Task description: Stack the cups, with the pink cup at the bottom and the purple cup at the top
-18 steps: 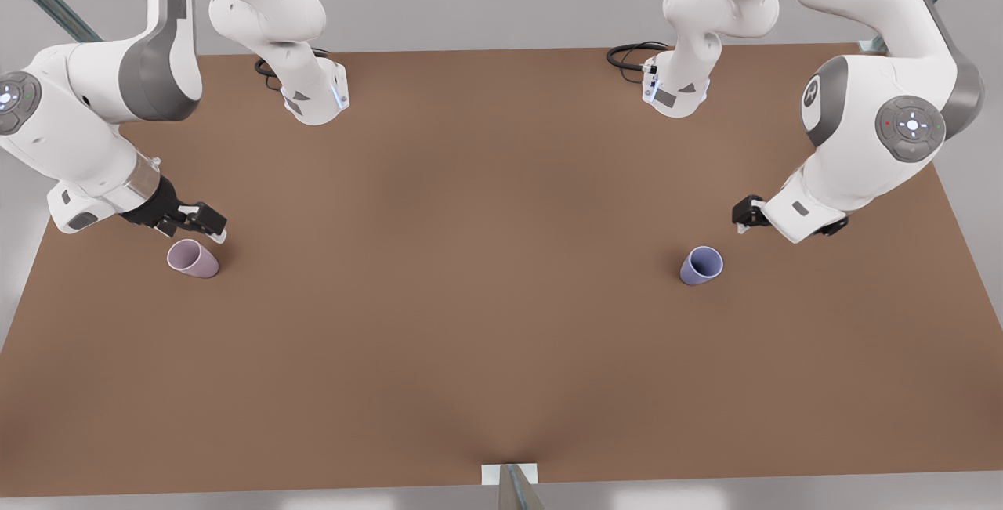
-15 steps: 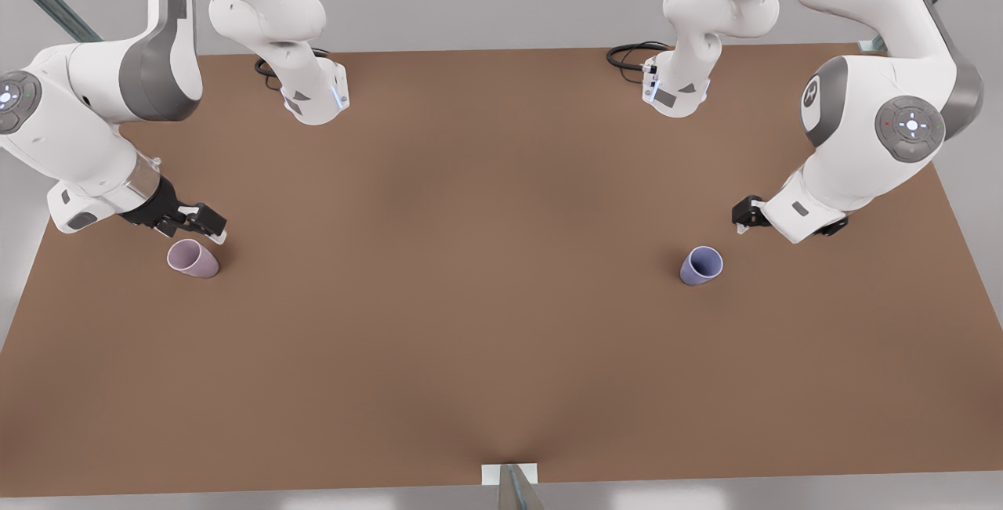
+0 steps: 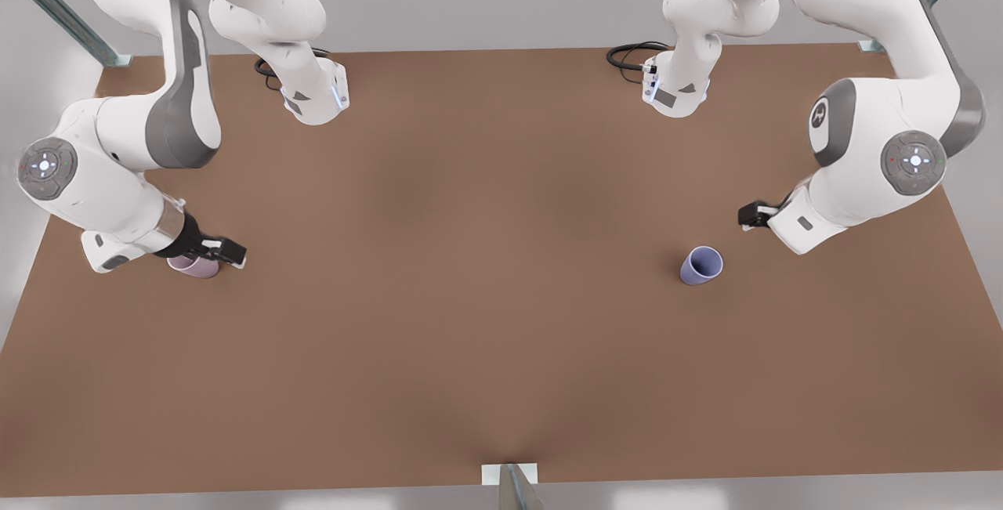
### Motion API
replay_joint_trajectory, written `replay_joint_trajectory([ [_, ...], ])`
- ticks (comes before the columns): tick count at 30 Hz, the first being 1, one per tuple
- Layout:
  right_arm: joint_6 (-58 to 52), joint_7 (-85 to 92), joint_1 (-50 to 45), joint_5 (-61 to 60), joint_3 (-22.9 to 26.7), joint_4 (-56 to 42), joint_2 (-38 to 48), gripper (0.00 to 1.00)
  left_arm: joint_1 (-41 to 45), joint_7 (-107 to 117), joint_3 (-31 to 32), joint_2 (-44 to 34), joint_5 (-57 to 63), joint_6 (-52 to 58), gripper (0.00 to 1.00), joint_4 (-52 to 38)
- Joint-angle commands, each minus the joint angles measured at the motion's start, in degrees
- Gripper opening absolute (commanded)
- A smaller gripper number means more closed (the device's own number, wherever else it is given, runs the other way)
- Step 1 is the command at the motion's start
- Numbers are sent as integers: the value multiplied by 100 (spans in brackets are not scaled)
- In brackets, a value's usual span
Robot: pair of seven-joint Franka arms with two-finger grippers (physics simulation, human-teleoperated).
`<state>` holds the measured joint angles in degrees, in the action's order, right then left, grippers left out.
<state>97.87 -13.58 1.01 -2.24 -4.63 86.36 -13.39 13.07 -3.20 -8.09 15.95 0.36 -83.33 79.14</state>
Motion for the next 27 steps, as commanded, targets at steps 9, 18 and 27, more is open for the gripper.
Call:
replay_joint_trajectory([
  [9, 1323, 330, -22, 128, 67, 1287, -50, 100, -156, -41, -26, 83, -273, -464, 100, -74],
  [18, 1577, 2861, 2053, 40, 76, 1876, -129, 100, -174, 3, 10, -57, -71, -429, 100, -109],
  [27, 2984, 3705, 2817, 40, 76, 3678, 329, 100, -174, -23, 18, -84, -71, -377, 100, -109],
])
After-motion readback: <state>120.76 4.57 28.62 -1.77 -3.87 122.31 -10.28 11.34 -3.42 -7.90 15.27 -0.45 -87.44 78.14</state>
